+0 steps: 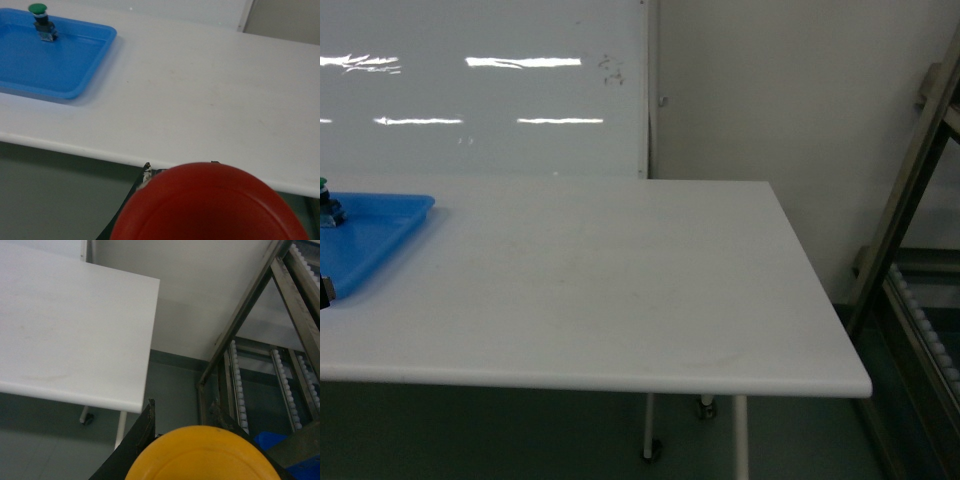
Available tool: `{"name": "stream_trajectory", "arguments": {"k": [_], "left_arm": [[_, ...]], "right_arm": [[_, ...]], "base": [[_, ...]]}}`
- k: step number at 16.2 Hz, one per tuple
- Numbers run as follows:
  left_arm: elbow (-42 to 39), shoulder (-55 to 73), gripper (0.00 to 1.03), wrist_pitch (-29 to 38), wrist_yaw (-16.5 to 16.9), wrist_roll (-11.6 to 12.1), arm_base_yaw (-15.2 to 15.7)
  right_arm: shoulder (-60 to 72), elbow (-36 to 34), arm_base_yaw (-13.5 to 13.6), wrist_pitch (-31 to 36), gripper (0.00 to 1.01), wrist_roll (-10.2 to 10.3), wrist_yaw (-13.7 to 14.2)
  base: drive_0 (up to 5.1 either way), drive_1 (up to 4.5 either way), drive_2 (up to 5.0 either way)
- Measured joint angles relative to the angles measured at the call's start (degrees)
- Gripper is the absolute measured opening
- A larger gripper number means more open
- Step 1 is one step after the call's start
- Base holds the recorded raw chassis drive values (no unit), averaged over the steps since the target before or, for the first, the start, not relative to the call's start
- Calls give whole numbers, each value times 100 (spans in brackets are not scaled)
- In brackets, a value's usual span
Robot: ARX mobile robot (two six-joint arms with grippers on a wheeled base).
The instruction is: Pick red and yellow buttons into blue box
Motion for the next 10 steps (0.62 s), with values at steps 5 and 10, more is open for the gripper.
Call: {"name": "stream_trajectory", "arguments": {"k": [5,10], "left_arm": [[0,0,25,-15,0,0,2],[0,0,25,-17,2,0,-9]], "right_arm": [[0,0,0,7,28,-2,0],[0,0,2,2,28,-2,-2]], "base": [[477,-372,-91],[470,-379,-99]]}}
